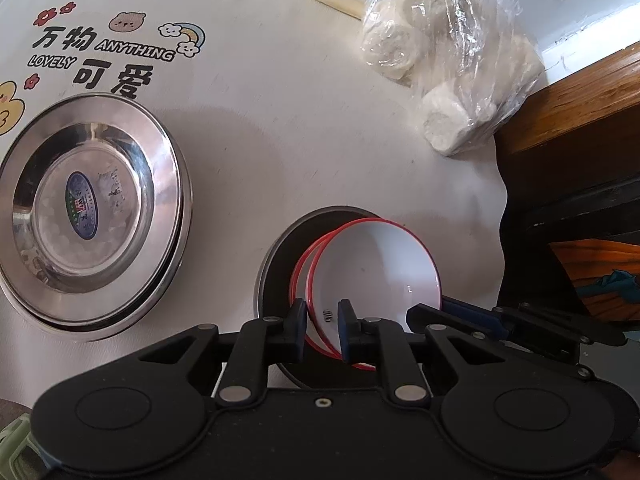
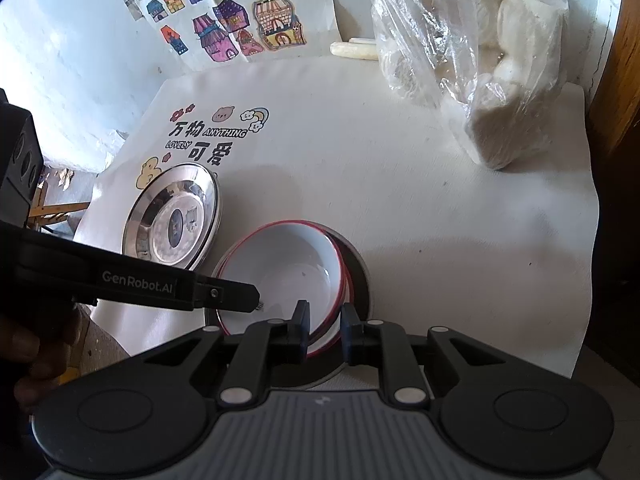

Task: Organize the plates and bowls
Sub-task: 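Carry the second white bowl with both tools and lower it into the bowl stack, then open both tools to release the second white bowl on the stack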

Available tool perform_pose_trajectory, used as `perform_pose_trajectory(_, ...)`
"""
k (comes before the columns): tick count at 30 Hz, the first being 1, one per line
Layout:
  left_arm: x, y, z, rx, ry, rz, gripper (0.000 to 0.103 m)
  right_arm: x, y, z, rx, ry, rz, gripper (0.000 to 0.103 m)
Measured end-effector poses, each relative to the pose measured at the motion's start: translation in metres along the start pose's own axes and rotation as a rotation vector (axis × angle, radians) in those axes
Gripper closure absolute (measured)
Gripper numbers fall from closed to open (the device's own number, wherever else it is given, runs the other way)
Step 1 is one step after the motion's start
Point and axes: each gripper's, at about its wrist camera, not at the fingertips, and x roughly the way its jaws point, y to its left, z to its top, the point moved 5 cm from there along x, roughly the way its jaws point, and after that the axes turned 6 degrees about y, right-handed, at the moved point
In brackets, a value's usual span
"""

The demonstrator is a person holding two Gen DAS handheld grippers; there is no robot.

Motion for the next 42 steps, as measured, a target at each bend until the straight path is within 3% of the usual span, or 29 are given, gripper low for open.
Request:
perform_pose_trajectory(35,0.0037,-0.001,-0.004,0.01,0.01,0.001,0.077,0.0087,0.001,-0.0016,-0.006,0.027,0.008,0.076)
perform_pose_trajectory(42,-0.0026,-0.0028,-0.0069,0.023,-0.011,0.011,0.061,0.0089,0.0031,-0.0032,-0.008,0.025,0.013,0.071)
